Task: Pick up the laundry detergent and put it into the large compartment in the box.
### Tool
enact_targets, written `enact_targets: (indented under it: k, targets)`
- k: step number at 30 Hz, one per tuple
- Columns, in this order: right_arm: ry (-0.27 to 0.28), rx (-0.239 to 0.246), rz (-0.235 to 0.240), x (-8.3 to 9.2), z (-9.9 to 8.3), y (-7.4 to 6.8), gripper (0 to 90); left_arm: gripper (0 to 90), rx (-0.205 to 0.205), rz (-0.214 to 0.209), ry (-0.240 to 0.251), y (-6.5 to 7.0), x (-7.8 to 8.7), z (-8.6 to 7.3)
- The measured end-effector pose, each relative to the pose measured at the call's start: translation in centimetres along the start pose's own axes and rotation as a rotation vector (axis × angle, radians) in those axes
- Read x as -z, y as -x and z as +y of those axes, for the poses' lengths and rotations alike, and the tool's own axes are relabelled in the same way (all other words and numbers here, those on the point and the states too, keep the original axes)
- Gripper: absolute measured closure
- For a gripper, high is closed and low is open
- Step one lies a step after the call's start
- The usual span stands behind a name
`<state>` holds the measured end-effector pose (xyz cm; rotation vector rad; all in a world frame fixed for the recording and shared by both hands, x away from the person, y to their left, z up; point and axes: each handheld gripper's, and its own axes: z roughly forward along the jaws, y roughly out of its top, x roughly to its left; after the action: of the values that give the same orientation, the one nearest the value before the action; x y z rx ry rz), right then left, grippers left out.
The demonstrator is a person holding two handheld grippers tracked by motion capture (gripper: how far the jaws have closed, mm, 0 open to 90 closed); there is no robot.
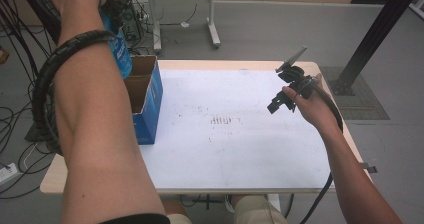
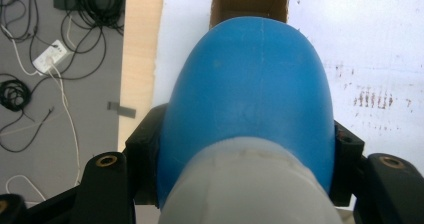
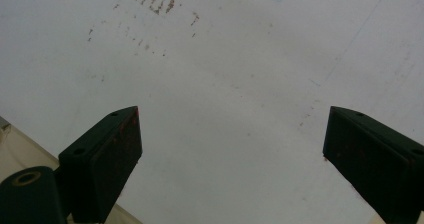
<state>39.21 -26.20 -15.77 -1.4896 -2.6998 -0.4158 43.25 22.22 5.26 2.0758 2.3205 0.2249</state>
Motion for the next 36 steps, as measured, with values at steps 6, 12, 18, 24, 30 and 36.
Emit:
enact_targets:
  k: [6, 12, 18, 24, 30, 36]
  targets:
    - [-0.003, 0.001, -0.002, 0.0, 0.1, 0.0, 8.8, 36.8, 0.006, 0.004, 0.0, -0.2, -0.6, 0.0]
    - [-0.004, 0.004, -0.005, 0.1, 0.2, -0.2, 8.8, 36.8, 0.007, -0.003, -0.004, -0.5, -1.4, -0.1]
    - [-0.004, 0.003, -0.004, 0.1, 0.1, -0.2, 8.8, 36.8, 0.009, -0.01, -0.006, -0.7, -2.1, -0.1]
    - [-0.002, 0.004, -0.005, 0.0, 0.0, -0.2, 8.8, 36.8, 0.007, -0.01, -0.016, -0.6, -3.1, 0.0]
    - [-0.002, 0.0, -0.002, 0.1, -0.1, -0.2, 8.8, 36.7, 0.001, -0.017, -0.029, -0.6, -4.6, 0.1]
    - [-0.006, 0.001, -0.002, 0.0, -0.1, -0.1, 8.7, 36.7, -0.006, -0.023, -0.05, -0.3, -6.6, 0.3]
